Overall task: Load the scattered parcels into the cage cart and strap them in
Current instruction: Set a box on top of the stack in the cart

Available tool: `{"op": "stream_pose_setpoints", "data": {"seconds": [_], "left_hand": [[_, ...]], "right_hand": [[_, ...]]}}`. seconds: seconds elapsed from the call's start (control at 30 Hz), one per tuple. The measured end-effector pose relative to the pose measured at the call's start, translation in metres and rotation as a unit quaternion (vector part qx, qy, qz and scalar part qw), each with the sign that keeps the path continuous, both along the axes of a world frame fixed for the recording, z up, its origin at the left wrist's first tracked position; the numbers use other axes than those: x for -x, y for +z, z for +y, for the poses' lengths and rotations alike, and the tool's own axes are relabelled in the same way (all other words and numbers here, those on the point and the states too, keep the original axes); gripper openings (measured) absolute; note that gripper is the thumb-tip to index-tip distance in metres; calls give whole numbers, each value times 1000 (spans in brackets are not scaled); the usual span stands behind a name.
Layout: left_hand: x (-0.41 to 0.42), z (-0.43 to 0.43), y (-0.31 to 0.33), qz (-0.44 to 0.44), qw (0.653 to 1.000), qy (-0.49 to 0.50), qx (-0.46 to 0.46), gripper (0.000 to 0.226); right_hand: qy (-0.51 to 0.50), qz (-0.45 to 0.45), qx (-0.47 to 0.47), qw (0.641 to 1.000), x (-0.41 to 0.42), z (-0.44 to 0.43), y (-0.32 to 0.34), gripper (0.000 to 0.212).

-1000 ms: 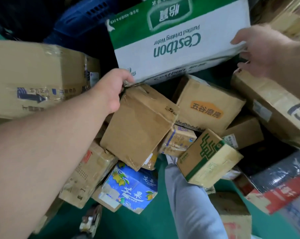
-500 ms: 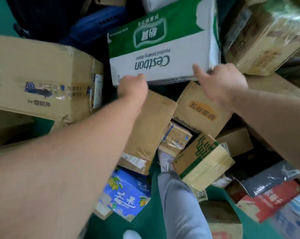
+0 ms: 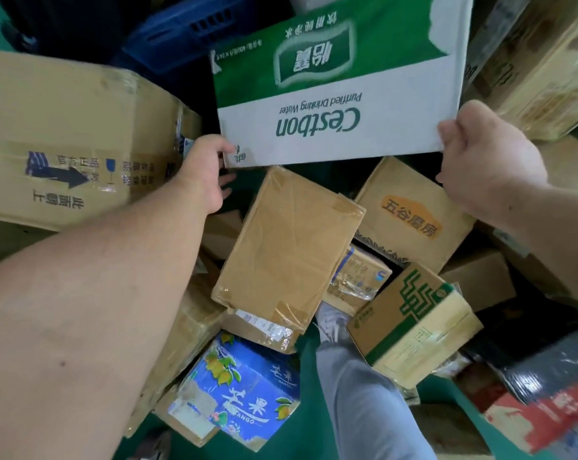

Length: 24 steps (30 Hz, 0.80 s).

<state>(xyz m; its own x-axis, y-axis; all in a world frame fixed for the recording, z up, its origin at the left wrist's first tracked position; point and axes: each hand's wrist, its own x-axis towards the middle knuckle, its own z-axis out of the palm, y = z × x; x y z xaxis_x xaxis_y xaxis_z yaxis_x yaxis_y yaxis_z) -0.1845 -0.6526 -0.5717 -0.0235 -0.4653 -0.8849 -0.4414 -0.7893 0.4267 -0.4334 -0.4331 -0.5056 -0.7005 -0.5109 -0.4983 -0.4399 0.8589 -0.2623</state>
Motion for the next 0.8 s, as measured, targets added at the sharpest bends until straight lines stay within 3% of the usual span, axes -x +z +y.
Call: {"op": "stream_pose_setpoints", "data": {"seconds": [0.2, 0.3, 0.4, 0.5, 0.63, 0.73, 0.8], "left_hand": [[5, 34, 43, 25, 999, 12, 22, 28], [-3, 64, 95, 48, 996, 7, 70, 25], [-25, 89, 163, 90, 988, -19, 127, 38], [-56, 111, 240, 143, 979, -14, 143, 53], [-105, 152, 351, 156, 972, -22, 175, 56], [-162, 199, 436, 180, 958, -48, 220, 50], [-207, 235, 492, 211, 945, -65, 242, 49]], "right_hand": [[-134, -47, 48, 989, 2, 47, 26, 29], [-146, -18, 53, 988, -12, 85, 68, 31], [-173, 5, 77, 982, -43, 115, 139, 31], [-190, -31, 87, 977, -77, 144, 217, 34], [-199, -48, 136, 969, -124, 173, 321, 34], [-217, -59, 189, 956, -165, 201, 391, 24], [-244, -97, 262, 929, -199, 223, 438, 7]]}}
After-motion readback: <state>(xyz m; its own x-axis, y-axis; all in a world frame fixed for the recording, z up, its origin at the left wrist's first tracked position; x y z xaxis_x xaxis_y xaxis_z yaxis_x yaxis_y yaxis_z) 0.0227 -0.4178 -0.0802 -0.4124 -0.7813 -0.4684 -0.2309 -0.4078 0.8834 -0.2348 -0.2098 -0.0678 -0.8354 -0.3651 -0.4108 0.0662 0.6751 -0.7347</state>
